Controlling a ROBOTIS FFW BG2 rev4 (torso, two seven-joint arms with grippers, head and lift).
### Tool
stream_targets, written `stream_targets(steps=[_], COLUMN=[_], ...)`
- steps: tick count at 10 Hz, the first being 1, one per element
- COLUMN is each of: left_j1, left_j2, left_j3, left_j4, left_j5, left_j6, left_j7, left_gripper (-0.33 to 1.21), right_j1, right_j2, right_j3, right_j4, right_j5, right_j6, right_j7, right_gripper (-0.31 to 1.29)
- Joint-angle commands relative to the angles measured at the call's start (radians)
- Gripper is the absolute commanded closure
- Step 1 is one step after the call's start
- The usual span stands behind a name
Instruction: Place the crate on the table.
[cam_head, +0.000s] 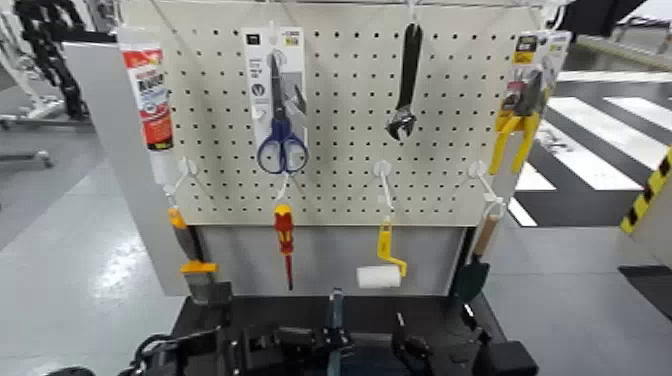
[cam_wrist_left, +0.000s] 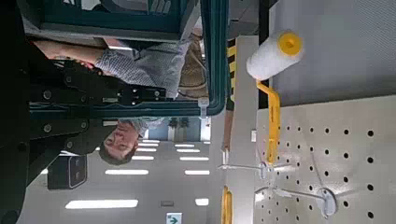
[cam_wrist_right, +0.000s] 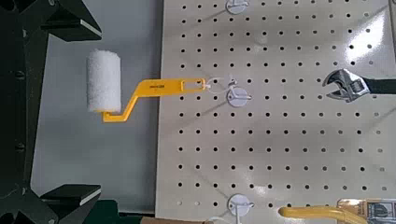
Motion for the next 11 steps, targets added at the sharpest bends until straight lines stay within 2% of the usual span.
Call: stream_targets(steps=[1, 7, 11], left_j1=[-0.041, -0.12, -0.156], left_j2=[0.009, 0.018, 0.001], left_j3=[0.007, 0.004, -0.018], left_j4=[0.042, 0.119, 0.182], left_j5=[-0.076, -0.191, -0.269], left_j6=[0.022, 0.026, 0.008], left_j7=[-0.057, -0.176, -0.274], left_gripper=[1.18, 1.18, 1.18], right_j1=[0.0, 0.0, 0.0], right_j2=[0.0, 0.003, 0.005], right_j3=[0.0, 0.002, 0.003], right_j4=[0.001, 0.003, 0.003], right_j5=[0.0, -0.003, -0.006], right_j6=[0.0, -0.006, -0.011], right_j7=[0.0, 0.0, 0.0], right_gripper=[0.14, 0.14, 0.14])
